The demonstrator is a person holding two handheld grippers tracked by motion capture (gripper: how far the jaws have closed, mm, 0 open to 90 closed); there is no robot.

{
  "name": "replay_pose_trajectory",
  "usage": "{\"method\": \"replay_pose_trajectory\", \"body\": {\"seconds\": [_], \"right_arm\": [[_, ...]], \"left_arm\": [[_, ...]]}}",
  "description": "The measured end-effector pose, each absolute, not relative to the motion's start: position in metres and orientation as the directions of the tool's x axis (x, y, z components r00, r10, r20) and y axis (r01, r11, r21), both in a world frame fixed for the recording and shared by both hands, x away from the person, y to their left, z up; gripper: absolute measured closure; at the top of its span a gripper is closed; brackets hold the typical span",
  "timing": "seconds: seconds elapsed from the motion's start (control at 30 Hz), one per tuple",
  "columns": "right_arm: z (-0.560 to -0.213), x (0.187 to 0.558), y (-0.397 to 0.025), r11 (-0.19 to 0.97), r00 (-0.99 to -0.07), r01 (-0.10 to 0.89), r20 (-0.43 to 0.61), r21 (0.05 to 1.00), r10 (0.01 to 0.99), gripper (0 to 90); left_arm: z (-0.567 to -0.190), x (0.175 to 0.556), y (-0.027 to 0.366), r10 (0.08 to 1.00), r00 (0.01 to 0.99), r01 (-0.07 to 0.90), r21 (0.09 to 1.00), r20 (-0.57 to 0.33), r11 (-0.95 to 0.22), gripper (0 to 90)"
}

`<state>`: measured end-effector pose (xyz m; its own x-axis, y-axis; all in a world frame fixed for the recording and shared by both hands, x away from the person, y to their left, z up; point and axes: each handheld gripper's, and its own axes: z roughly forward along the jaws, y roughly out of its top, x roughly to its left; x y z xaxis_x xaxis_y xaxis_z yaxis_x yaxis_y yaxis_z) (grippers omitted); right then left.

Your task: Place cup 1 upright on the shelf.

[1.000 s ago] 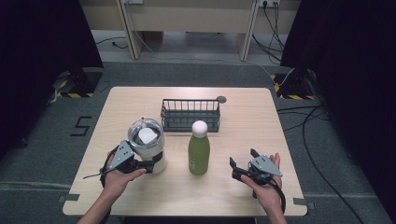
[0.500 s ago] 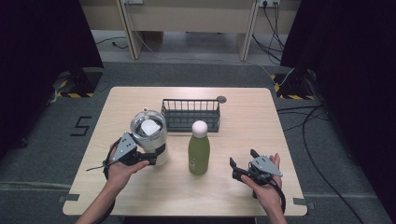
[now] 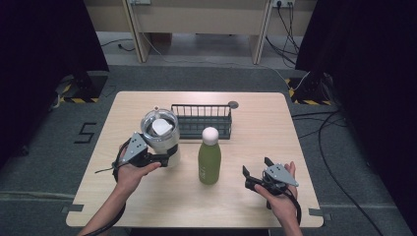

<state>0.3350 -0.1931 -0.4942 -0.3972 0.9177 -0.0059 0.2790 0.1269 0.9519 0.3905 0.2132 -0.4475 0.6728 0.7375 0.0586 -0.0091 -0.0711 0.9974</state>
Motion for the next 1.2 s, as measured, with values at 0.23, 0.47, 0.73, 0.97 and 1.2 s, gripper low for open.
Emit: {"method": "replay_pose_trajectory", "body": {"seconds": [0.23, 0.47, 0.73, 0.97, 1.2], "right_arm": [[-0.495, 0.335, -0.193, 0.124, -0.394, 0.280, -0.004, 0.952, 0.919, 13.8], [-0.495, 0.335, -0.193, 0.123, -0.396, 0.284, -0.001, 0.951, 0.918, 13.9], [-0.496, 0.335, -0.193, 0.122, -0.396, 0.284, 0.000, 0.951, 0.918, 13.9], [-0.496, 0.335, -0.192, 0.123, -0.396, 0.284, -0.001, 0.951, 0.918, 13.9], [-0.497, 0.335, -0.192, 0.123, -0.394, 0.285, -0.001, 0.950, 0.919, 13.9]], "left_arm": [[-0.443, 0.398, 0.211, 0.740, 0.670, -0.017, 0.998, 0.061, -0.067, 9.4], [-0.437, 0.406, 0.210, 0.744, 0.665, -0.027, 0.998, 0.067, -0.065, 9.4], [-0.431, 0.413, 0.208, 0.747, 0.661, -0.040, 0.997, 0.073, -0.062, 9.4], [-0.426, 0.420, 0.207, 0.749, 0.658, -0.047, 0.997, 0.081, -0.066, 9.4], [-0.420, 0.426, 0.204, 0.748, 0.658, -0.055, 0.996, 0.084, -0.063, 9.4]]}}
